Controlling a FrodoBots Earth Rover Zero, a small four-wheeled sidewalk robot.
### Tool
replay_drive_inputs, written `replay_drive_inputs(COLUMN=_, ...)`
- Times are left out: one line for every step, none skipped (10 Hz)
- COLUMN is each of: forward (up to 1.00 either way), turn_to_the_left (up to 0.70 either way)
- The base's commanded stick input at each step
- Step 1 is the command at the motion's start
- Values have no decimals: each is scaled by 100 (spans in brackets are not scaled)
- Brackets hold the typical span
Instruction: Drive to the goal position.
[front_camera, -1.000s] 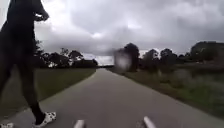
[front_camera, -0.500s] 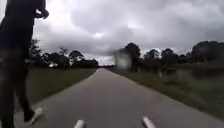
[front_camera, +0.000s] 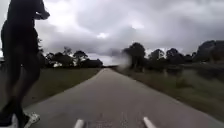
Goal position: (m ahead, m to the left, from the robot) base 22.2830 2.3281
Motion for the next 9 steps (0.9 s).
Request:
replay_drive_inputs(forward=70, turn_to_the_left=0)
replay_drive_inputs(forward=70, turn_to_the_left=0)
replay_drive_inputs(forward=70, turn_to_the_left=0)
replay_drive_inputs(forward=70, turn_to_the_left=0)
replay_drive_inputs(forward=70, turn_to_the_left=0)
replay_drive_inputs(forward=70, turn_to_the_left=0)
replay_drive_inputs(forward=70, turn_to_the_left=0)
replay_drive_inputs(forward=70, turn_to_the_left=0)
replay_drive_inputs(forward=70, turn_to_the_left=0)
